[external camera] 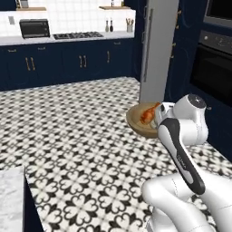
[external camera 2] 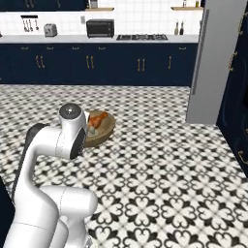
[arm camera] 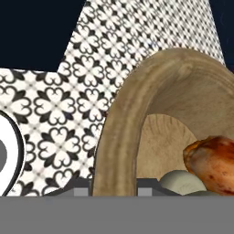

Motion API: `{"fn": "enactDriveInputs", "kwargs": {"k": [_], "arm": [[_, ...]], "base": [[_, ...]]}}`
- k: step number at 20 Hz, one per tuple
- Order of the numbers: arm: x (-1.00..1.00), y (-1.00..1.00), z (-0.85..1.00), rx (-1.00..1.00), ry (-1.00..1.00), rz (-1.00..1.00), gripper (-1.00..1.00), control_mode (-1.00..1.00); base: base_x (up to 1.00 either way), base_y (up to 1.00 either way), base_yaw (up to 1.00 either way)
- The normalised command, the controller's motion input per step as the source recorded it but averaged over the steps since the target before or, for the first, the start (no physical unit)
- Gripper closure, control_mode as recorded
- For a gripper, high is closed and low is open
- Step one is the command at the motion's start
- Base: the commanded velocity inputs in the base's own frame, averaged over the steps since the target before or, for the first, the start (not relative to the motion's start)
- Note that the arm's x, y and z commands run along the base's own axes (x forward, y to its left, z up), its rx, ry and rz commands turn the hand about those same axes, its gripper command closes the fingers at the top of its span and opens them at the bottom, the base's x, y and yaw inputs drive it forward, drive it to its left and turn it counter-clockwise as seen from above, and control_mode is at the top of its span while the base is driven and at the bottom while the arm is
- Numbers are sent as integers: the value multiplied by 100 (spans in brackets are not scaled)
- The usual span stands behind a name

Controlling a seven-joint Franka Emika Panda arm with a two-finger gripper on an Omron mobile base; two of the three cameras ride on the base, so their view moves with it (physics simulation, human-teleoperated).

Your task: Pick the chicken drumstick and mushroom from their plates and place them in the bowl. Then put the bowl in the fridge.

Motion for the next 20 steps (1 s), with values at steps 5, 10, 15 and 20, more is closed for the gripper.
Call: {"fn": "enactDriveInputs", "kwargs": {"k": [5, 10, 15, 20], "arm": [[0, 0, 0, 0, 0, 0, 100, 100], [0, 0, 0, 0, 0, 0, 100, 100], [0, 0, 0, 0, 0, 0, 100, 100], [0, 0, 0, 0, 0, 0, 100, 100]], "base": [[100, 0, 0], [100, 4, -7], [100, 0, -6], [100, 0, -3]]}}
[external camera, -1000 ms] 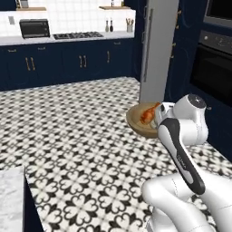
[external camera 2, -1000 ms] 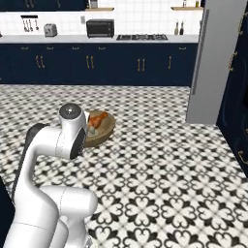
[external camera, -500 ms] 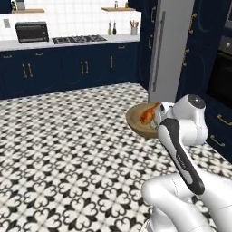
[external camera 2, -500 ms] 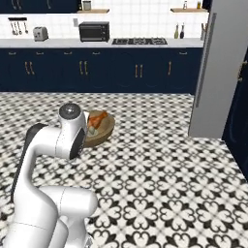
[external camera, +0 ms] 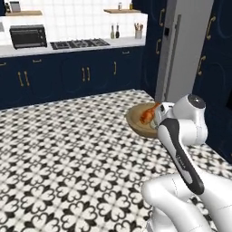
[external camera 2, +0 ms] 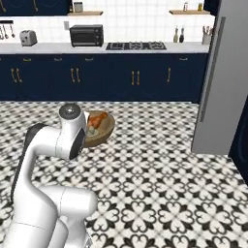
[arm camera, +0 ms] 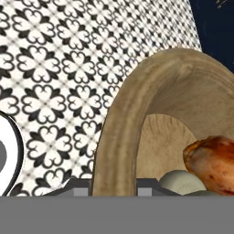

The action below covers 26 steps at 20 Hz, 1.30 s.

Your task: Pick the chicken drumstick and mushroom from their plates and place them in the bowl. Then put the bowl in the fridge.

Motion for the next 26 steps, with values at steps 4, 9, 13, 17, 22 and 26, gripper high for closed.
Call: {"fn": "enactDriveInputs", "kwargs": {"k": [4, 9, 13, 17, 22, 26], "arm": [[0, 0, 0, 0, 0, 0, 100, 100], [0, 0, 0, 0, 0, 0, 100, 100], [0, 0, 0, 0, 0, 0, 100, 100], [0, 0, 0, 0, 0, 0, 100, 100], [0, 0, 0, 0, 0, 0, 100, 100], [0, 0, 0, 0, 0, 0, 100, 100]], "base": [[100, 0, -3], [100, 0, -12], [100, 14, -28], [100, 28, -45], [93, 50, -67], [78, 75, -67]]}}
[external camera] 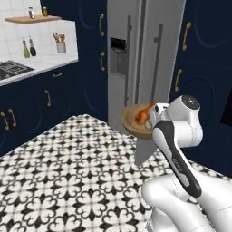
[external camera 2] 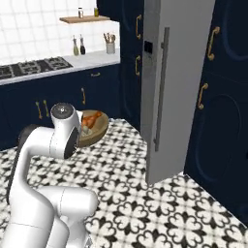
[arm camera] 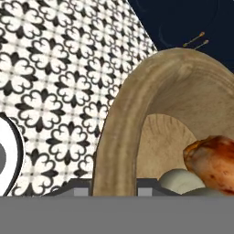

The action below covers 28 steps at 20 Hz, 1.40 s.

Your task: Pick the chicken drumstick and mushroom from their plates and place them in the bowl. Then put the bowl in the fridge.

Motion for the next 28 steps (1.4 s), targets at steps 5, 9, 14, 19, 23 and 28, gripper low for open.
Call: {"fn": "enactDriveInputs", "kwargs": {"k": [5, 9, 14, 19, 23, 28], "arm": [[0, 0, 0, 0, 0, 0, 100, 100], [0, 0, 0, 0, 0, 0, 100, 100], [0, 0, 0, 0, 0, 0, 100, 100], [0, 0, 0, 0, 0, 0, 100, 100], [0, 0, 0, 0, 0, 0, 100, 100], [0, 0, 0, 0, 0, 0, 100, 100]], "base": [[61, 89, -61], [61, 91, -61], [44, 96, -59], [34, 96, -58], [13, 100, -50], [13, 100, -47]]}}
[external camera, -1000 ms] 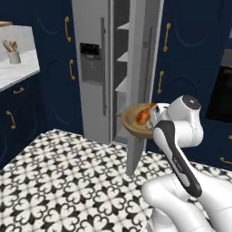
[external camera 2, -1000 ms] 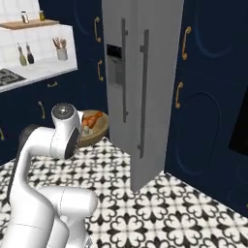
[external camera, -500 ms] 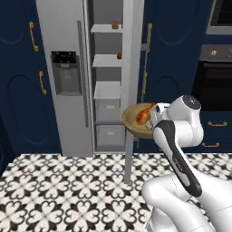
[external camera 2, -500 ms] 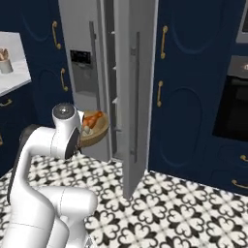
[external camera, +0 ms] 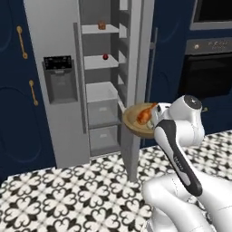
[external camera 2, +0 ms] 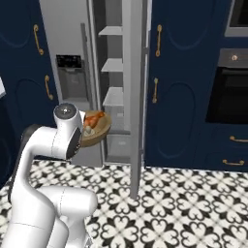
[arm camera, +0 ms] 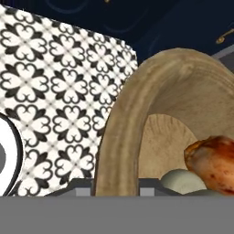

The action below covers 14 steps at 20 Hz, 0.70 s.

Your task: Pick the chicken drumstick and mushroom from their plates and place them in the bowl. Then put the bowl in the fridge.

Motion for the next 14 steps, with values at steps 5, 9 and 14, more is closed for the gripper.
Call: {"fn": "enactDriveInputs", "kwargs": {"k": [5, 9, 14], "arm": [[0, 0, 0, 0, 0, 0, 100, 100], [0, 0, 0, 0, 0, 0, 100, 100], [0, 0, 0, 0, 0, 0, 100, 100]], "base": [[35, 100, -41], [78, 70, -15], [94, -13, 5]]}}
